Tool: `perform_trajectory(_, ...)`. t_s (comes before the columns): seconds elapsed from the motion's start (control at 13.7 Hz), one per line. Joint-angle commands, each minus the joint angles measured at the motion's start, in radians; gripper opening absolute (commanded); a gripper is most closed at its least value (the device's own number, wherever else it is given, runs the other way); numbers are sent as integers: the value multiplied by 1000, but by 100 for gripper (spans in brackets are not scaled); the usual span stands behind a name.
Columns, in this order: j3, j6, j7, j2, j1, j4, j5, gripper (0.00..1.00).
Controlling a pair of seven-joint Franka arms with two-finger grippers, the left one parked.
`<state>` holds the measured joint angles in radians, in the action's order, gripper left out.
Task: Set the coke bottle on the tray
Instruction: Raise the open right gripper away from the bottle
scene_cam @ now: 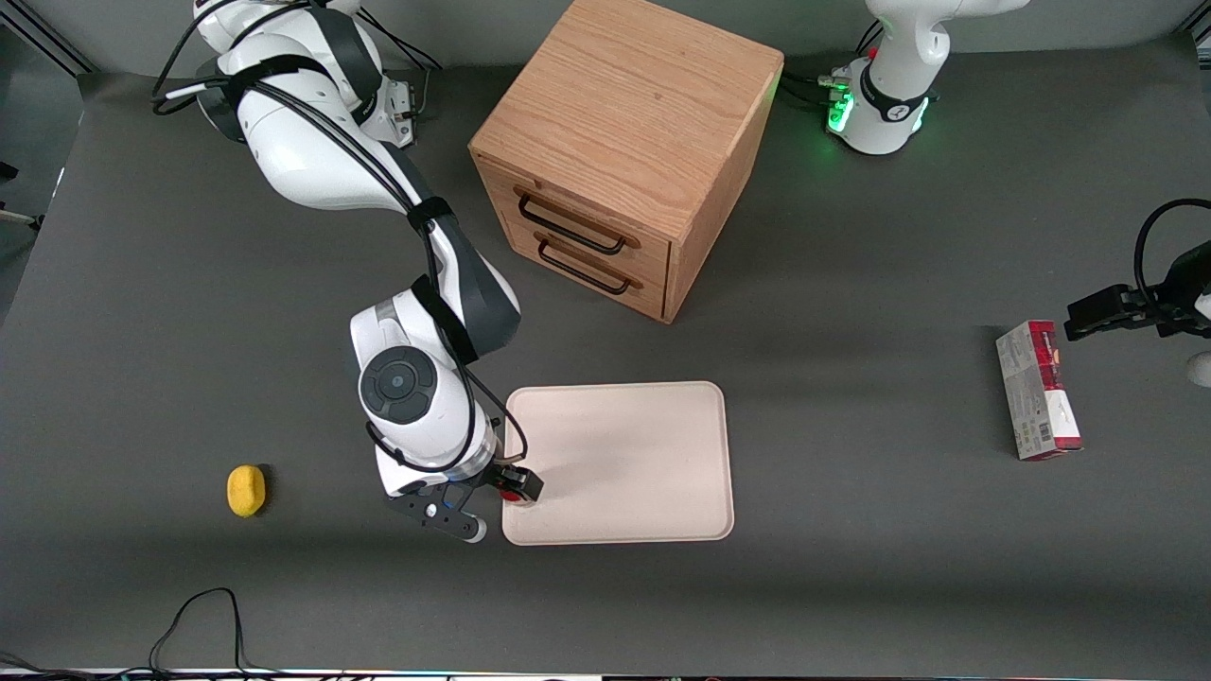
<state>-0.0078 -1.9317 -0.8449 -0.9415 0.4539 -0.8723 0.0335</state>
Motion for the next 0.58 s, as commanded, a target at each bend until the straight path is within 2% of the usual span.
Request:
perform_trajectory(0.0,2,120,56,59,-6,6,16,100)
perform_trajectory(0.15,-6,253,197,175,-26,-101,3,100)
perform_trajectory(0.29,-7,266,332,356,-93,-286,-68,100)
perform_trajectory(0.51,-11,260,576,635,-182,-607,-81,100)
